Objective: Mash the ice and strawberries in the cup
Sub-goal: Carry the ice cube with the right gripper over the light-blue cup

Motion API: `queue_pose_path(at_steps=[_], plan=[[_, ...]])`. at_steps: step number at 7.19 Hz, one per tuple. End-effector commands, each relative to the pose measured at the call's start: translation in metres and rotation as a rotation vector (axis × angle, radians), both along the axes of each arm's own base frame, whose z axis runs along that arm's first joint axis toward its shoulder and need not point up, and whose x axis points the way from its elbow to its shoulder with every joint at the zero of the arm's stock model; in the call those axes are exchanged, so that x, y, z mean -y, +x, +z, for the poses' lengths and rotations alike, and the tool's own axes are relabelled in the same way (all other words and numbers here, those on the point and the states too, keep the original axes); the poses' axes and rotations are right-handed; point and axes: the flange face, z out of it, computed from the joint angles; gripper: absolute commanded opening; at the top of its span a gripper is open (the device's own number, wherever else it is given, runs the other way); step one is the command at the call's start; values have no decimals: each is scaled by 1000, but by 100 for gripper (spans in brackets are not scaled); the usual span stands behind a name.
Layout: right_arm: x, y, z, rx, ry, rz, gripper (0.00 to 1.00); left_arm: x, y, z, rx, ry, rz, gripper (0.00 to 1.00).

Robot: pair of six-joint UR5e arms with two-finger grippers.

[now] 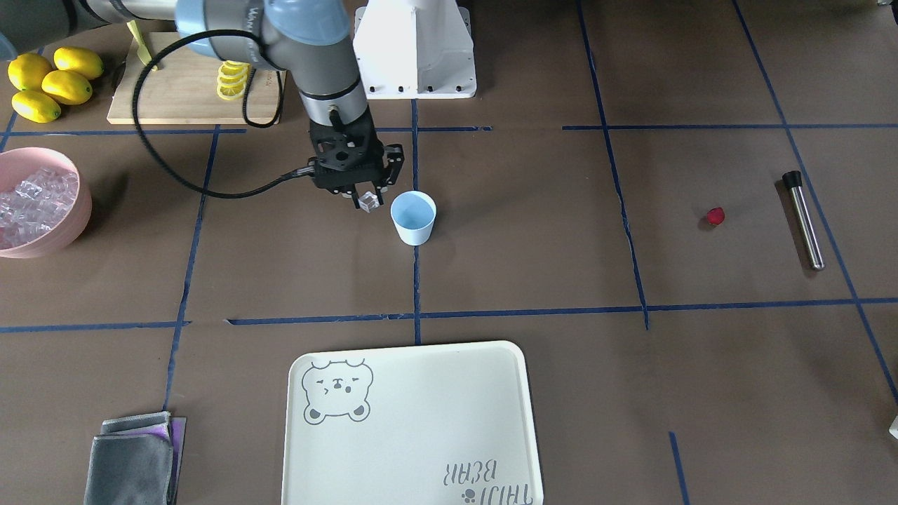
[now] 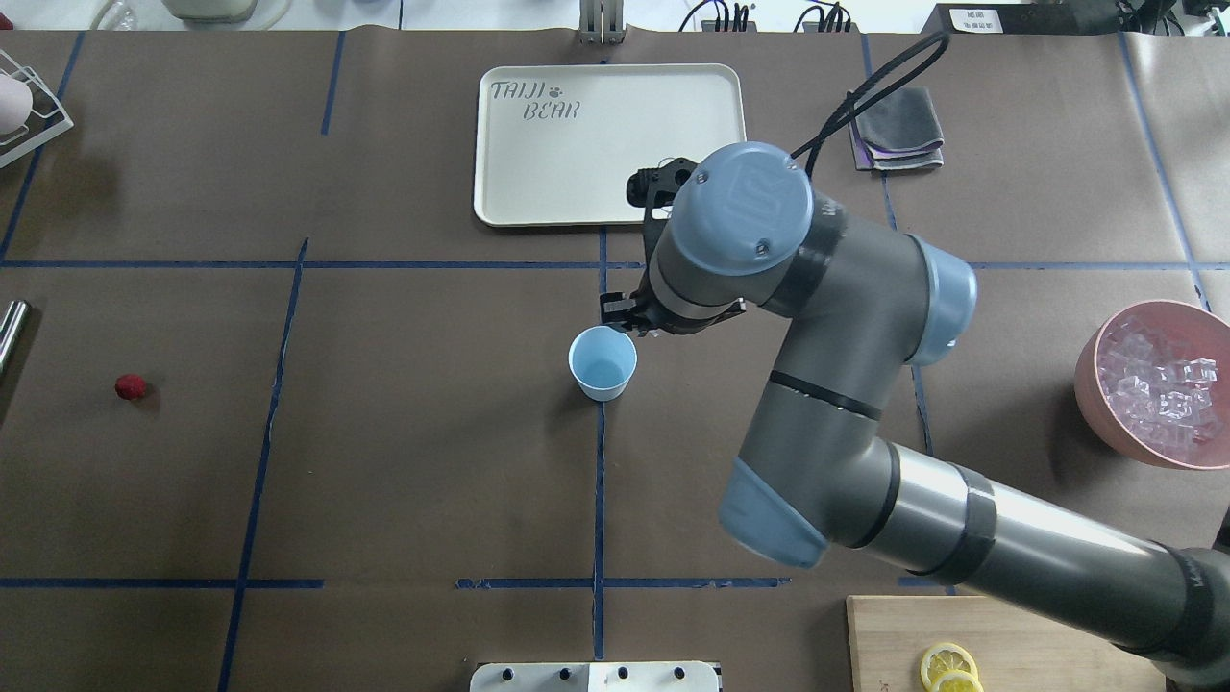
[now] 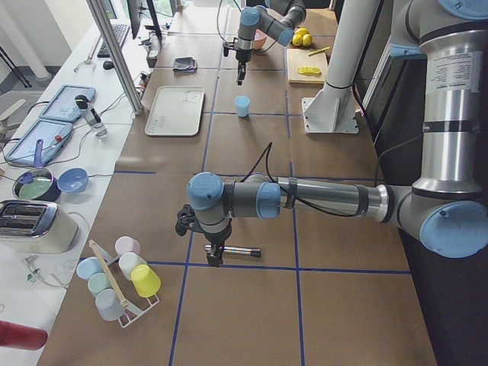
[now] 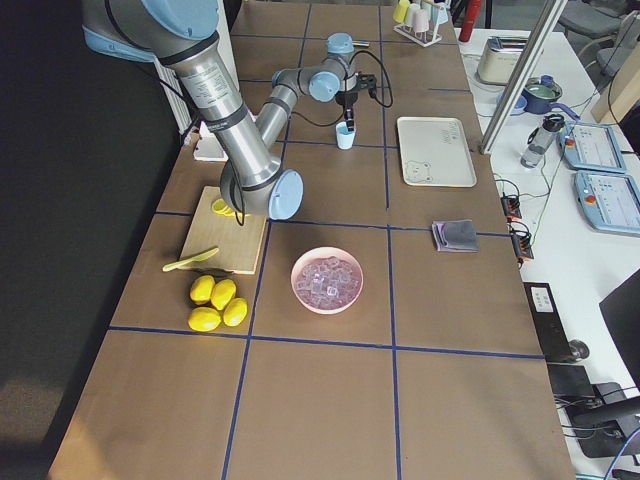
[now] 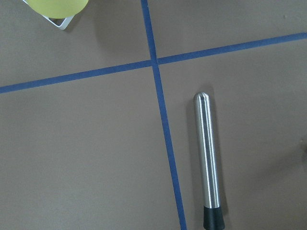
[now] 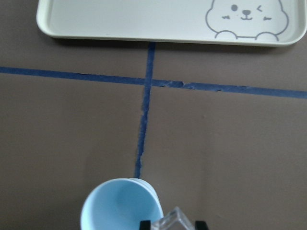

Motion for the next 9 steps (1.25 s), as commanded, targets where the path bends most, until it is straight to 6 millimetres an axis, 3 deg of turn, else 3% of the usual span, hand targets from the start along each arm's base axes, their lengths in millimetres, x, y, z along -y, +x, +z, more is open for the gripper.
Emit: queue_pose_path(at_steps=[1, 3, 4, 5, 8, 9], plan=[[-10, -51, -18, -26, -16, 11, 3, 0, 2, 1, 0, -2, 6, 100], [-11, -51, -10, -38, -20, 12, 8, 0, 4, 1, 0, -3, 8, 100], [-13, -53, -8, -40, -22, 7, 70, 0, 4, 1, 0, -3, 8, 100], [-13, -54, -12, -36, -20, 5, 99, 0, 4, 1, 0, -2, 9, 100], [-11, -51, -13, -33, -16, 1, 99, 2, 4, -1, 0, 4, 9, 100], [10, -28, -5, -32, -31, 18, 99, 2, 4, 0, 0, 2, 9, 100]])
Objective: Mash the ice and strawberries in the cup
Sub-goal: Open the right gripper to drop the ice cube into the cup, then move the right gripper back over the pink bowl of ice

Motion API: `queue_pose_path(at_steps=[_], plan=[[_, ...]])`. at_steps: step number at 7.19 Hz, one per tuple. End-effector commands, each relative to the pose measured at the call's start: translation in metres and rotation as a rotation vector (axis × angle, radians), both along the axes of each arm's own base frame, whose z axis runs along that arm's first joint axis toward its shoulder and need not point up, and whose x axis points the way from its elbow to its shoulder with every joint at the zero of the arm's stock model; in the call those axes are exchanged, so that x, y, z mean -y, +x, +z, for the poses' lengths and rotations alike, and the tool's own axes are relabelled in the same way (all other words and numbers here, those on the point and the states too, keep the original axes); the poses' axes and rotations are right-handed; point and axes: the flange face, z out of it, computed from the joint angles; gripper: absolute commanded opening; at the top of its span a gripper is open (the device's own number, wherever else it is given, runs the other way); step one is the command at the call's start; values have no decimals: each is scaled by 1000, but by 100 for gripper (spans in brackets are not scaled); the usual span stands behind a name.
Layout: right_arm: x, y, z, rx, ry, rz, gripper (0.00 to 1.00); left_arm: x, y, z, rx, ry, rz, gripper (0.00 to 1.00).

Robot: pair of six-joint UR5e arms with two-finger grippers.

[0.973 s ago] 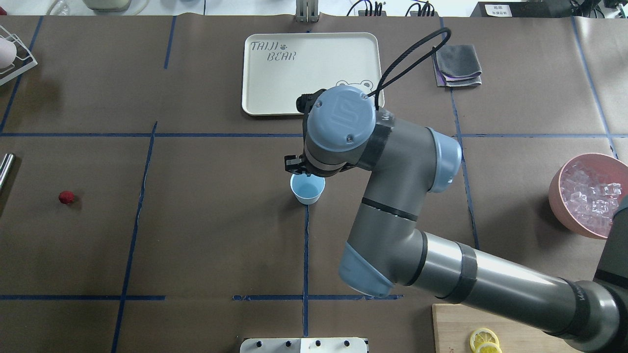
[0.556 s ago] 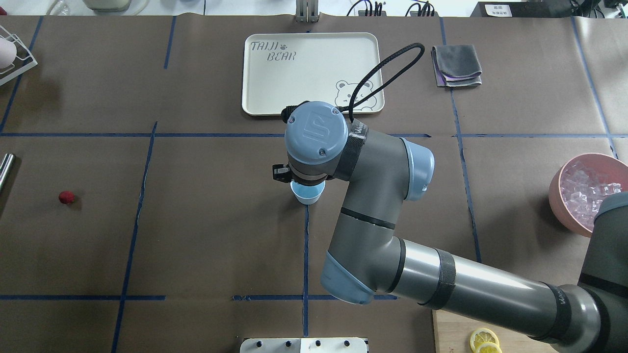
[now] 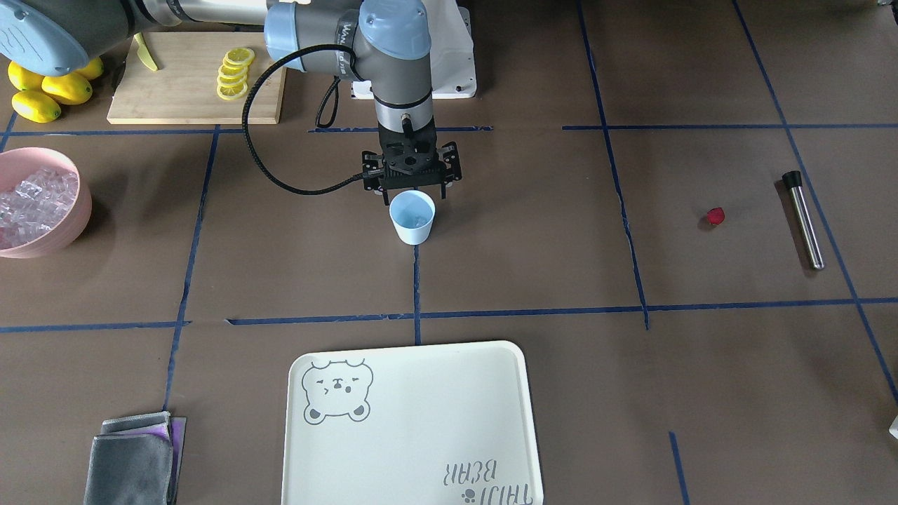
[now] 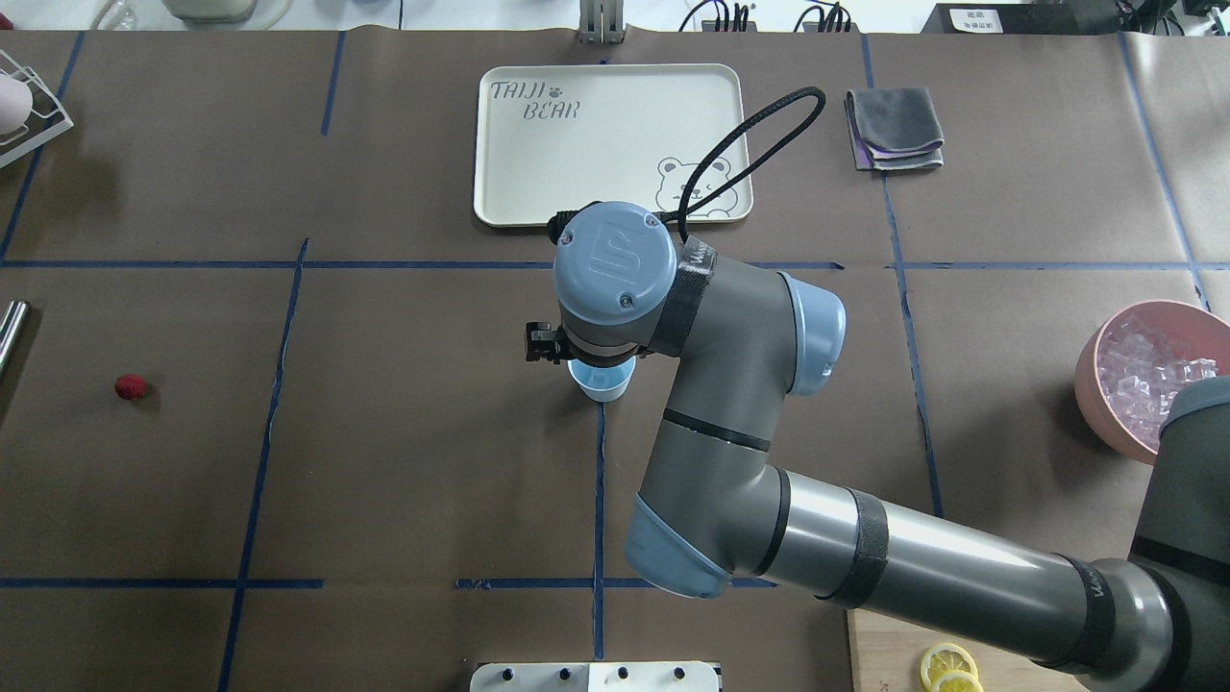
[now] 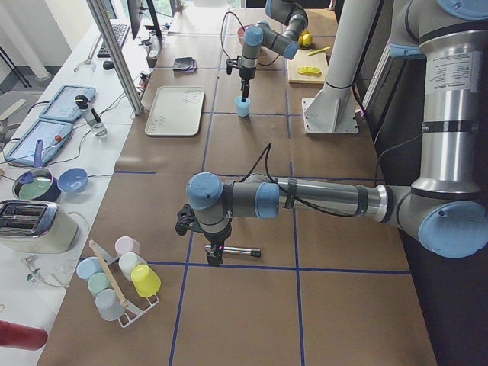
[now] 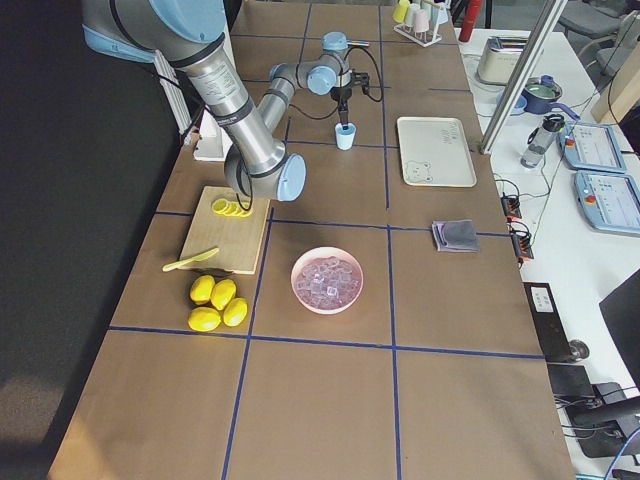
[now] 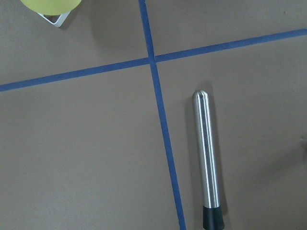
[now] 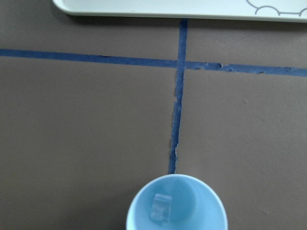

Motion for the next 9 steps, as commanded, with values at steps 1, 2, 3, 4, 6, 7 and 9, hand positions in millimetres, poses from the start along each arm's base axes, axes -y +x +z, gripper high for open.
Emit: queue_pose_path(at_steps=[1, 2, 3, 4, 6, 7, 9], plan=[[32, 65, 33, 8, -25, 10, 100, 0, 0, 1, 0, -3, 0, 100], [47, 124, 62, 0, 17, -45, 99, 0, 0, 1, 0, -3, 0, 100], [60, 175, 91, -19, 38, -76, 99, 0, 1, 1, 2, -3, 2, 100], [67, 220, 123, -44, 78, -118, 99, 0, 1, 1, 0, -4, 0, 100], [75, 316, 202, -99, 128, -215, 99, 0, 0, -1, 0, 0, 0, 100], [76, 365, 238, -108, 141, -259, 99, 0, 0, -1, 0, 1, 0, 100], [44, 420, 301, -113, 169, -314, 99, 1, 0, -7, -1, 12, 0, 100]])
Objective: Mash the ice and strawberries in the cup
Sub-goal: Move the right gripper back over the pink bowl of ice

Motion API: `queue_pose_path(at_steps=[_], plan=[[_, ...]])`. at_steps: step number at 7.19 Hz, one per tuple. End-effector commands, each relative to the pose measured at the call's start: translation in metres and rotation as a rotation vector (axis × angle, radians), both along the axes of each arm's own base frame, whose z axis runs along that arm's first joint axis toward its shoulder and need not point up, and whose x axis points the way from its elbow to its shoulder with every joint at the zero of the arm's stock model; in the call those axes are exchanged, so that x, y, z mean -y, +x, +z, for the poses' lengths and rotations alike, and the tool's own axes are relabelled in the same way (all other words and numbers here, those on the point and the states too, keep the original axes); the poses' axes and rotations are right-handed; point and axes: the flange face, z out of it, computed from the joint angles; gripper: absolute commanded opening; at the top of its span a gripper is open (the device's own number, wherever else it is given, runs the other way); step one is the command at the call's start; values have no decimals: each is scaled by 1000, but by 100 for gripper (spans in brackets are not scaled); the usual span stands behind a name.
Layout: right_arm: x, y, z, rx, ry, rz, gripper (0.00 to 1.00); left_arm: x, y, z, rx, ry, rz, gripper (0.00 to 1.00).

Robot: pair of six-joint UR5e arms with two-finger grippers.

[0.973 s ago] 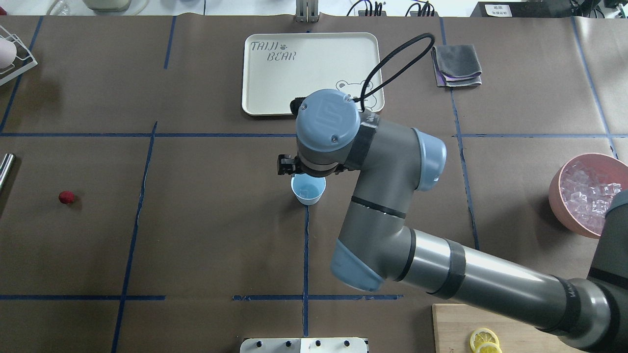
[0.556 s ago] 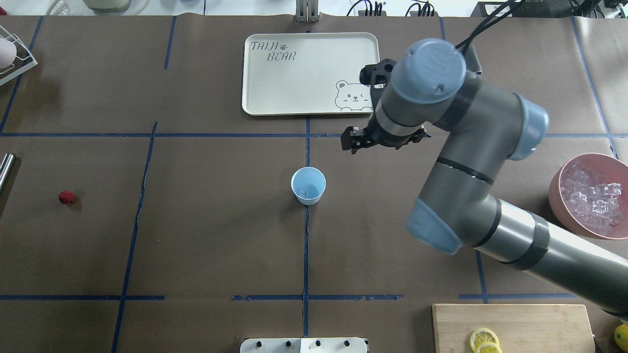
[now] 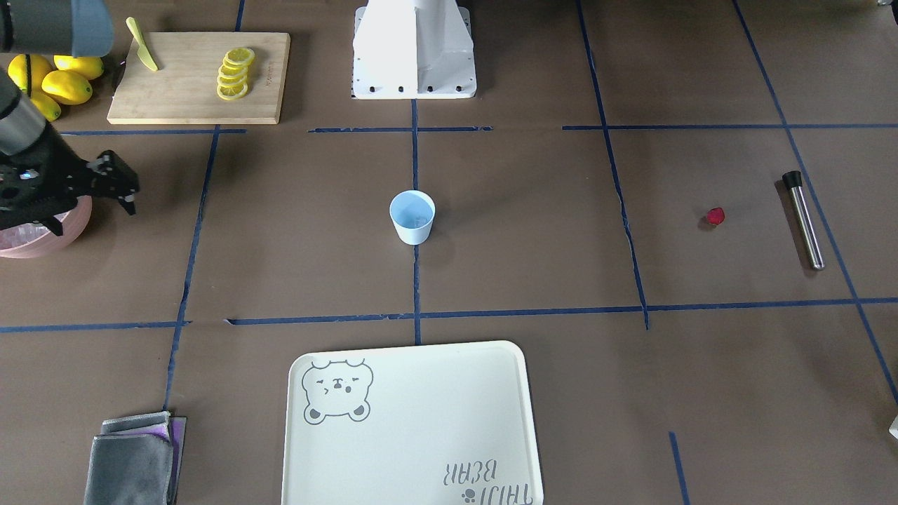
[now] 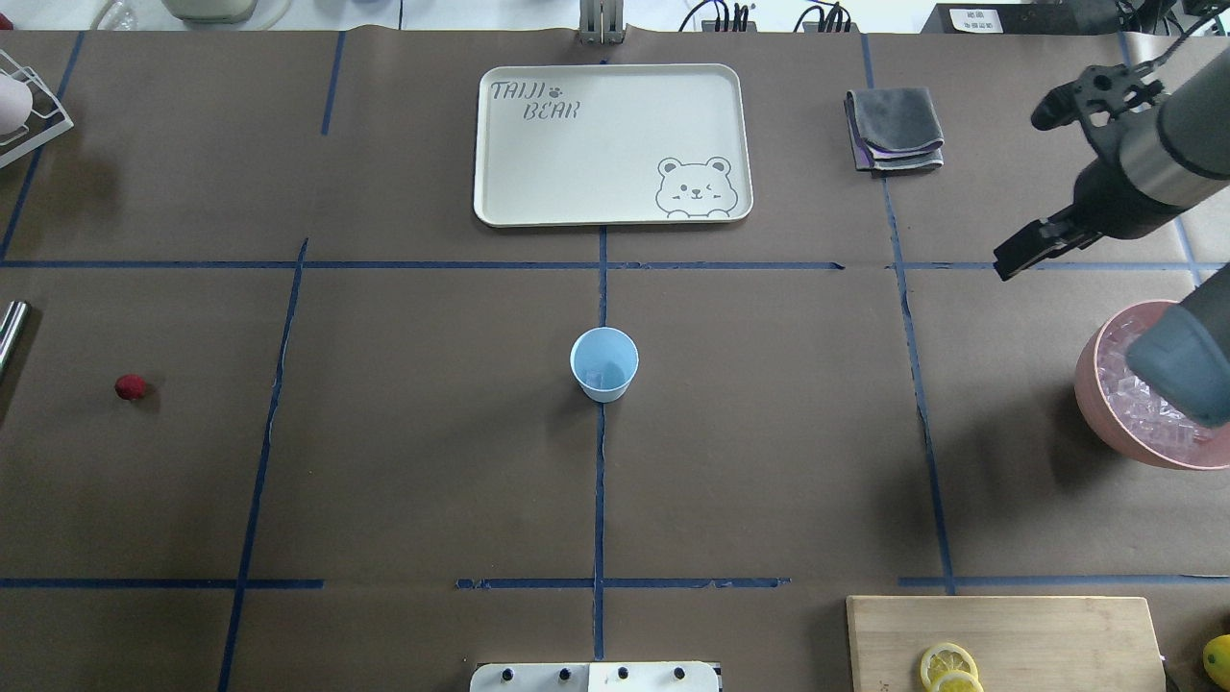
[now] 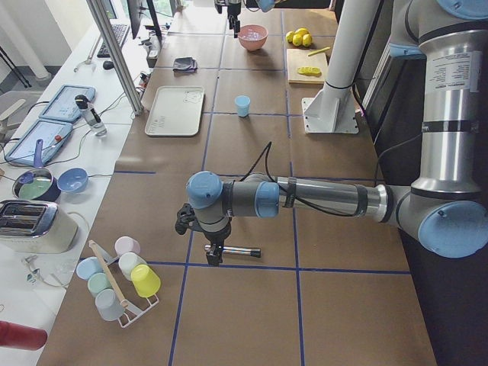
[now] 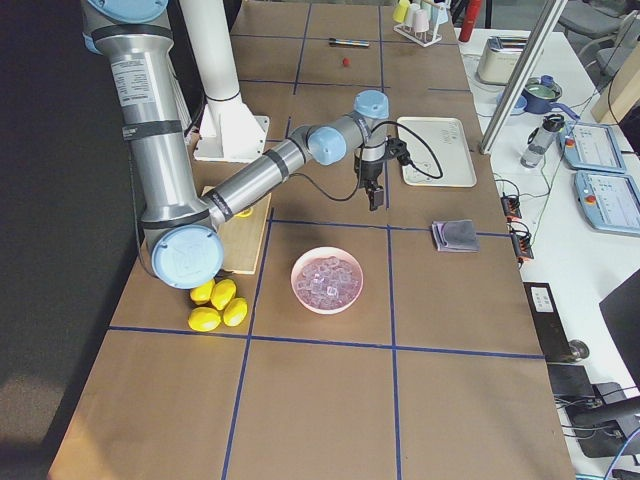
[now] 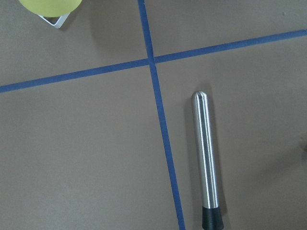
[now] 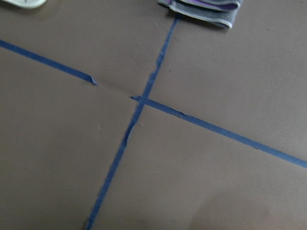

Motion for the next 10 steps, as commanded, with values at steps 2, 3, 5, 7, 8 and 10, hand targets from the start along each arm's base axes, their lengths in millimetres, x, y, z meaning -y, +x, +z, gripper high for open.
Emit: queue_pose_path(at_steps=[2, 3, 5, 7, 8, 10], plan=[[-71, 58, 98, 46, 71, -46, 97, 0, 0, -3, 0, 7, 0, 100], [-85, 66, 116, 27, 55, -45, 90, 0, 1, -3, 0, 7, 2, 100], [-102, 74, 152, 32, 69, -52, 90, 1, 1, -4, -1, 11, 3, 100], [-101, 72, 175, 42, 69, -48, 86, 0, 0, -3, 0, 8, 1, 100], [-101, 71, 176, 45, 53, -35, 84, 1, 0, -4, -1, 11, 1, 100], [-103, 66, 174, 53, 39, -37, 81, 1, 0, -4, -1, 11, 1, 100]])
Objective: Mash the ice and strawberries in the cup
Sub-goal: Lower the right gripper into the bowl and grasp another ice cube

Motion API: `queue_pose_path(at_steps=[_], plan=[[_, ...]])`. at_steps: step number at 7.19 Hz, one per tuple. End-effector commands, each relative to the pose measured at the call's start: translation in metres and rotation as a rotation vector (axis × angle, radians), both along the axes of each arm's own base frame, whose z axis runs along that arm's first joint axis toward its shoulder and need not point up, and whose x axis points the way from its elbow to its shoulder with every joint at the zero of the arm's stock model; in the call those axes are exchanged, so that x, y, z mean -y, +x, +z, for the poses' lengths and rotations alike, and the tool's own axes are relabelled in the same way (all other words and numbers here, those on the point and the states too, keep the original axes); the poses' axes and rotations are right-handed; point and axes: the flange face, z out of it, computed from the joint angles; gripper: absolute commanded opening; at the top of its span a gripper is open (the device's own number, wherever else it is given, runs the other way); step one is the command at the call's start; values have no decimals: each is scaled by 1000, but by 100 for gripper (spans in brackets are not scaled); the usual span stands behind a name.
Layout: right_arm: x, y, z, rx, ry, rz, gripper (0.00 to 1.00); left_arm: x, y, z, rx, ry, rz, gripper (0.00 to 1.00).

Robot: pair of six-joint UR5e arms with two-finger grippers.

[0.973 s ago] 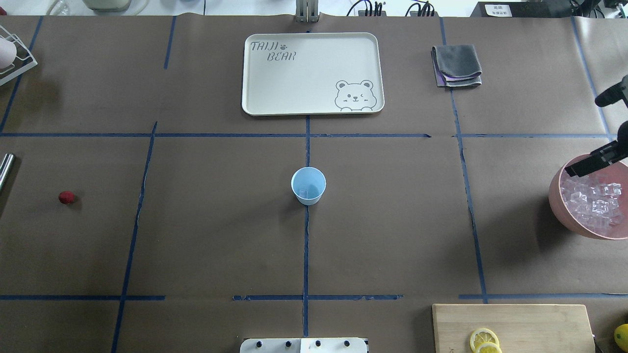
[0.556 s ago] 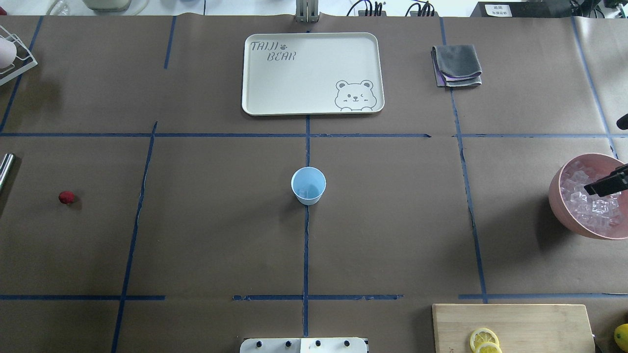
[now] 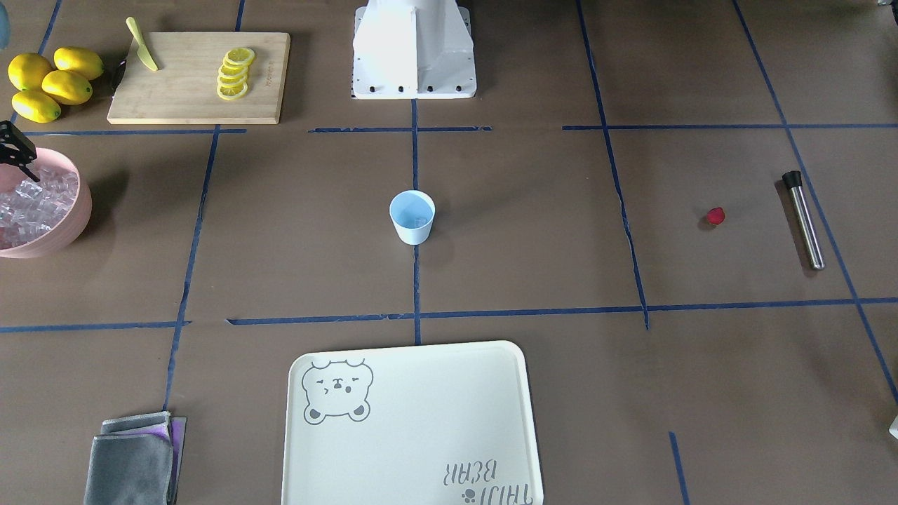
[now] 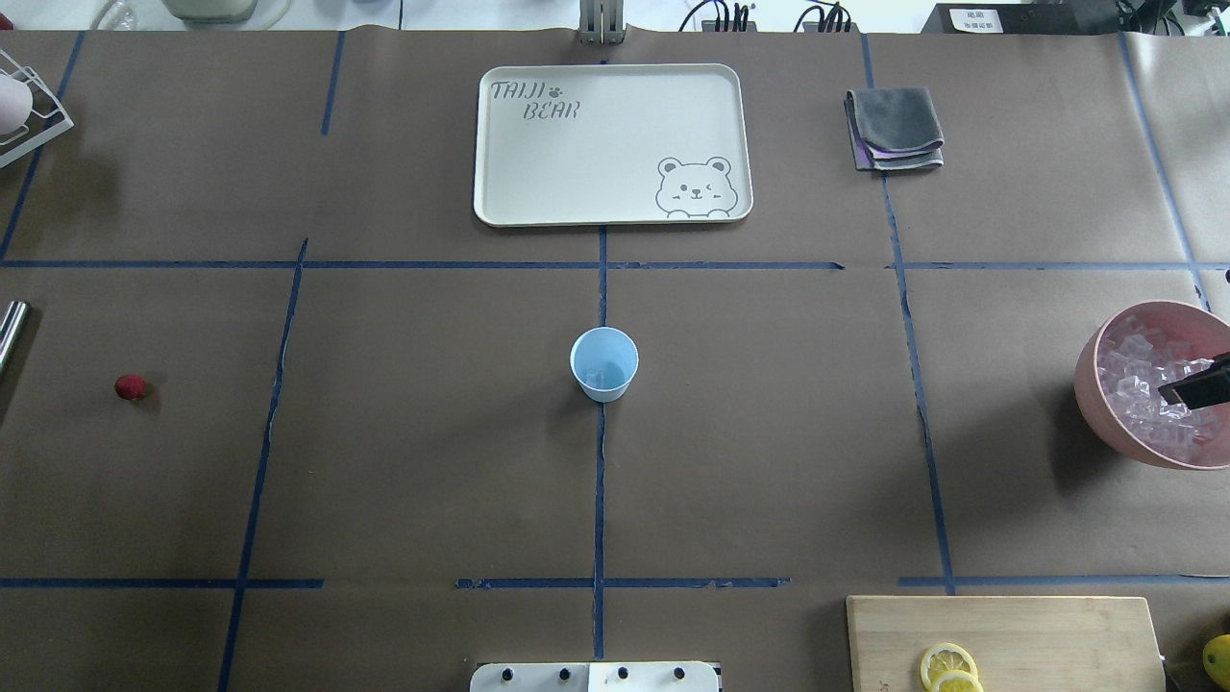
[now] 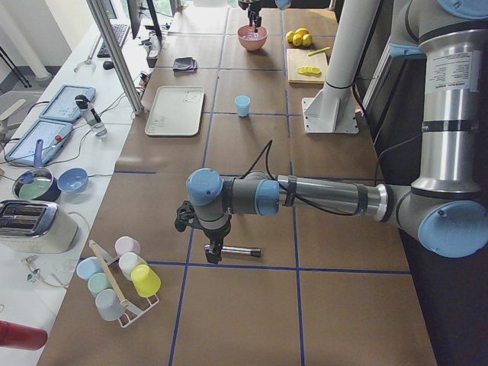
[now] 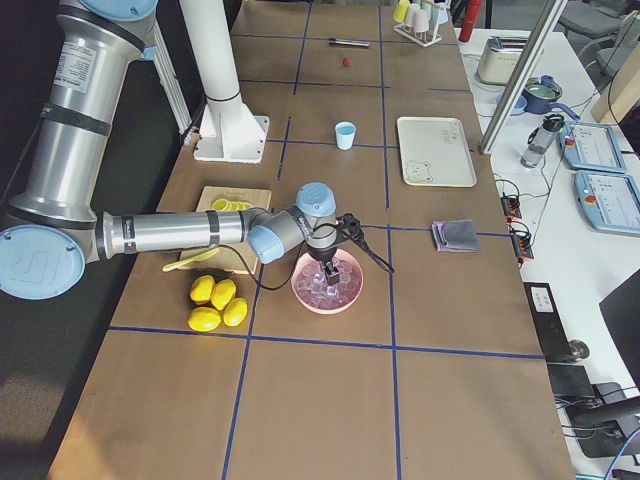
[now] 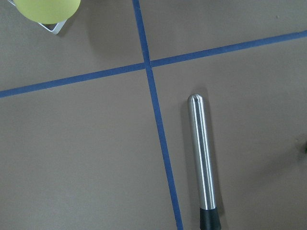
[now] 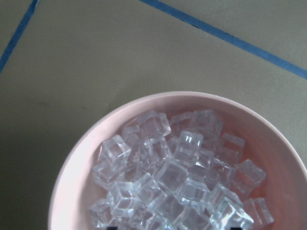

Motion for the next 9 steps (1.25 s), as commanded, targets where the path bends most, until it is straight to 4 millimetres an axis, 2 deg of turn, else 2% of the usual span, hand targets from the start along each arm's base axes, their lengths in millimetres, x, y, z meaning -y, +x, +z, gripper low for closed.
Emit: queue_pose_path(at_steps=[1, 3, 9], plan=[[-3, -5, 0, 13, -29, 1, 80, 0, 0, -1, 0, 2, 1, 100], [-7, -13, 5, 6, -39, -22, 78, 0, 0, 0, 0, 0, 1, 100], [-12, -21, 22, -24, -65, -43, 72, 0, 0, -1, 0, 3, 2, 100]])
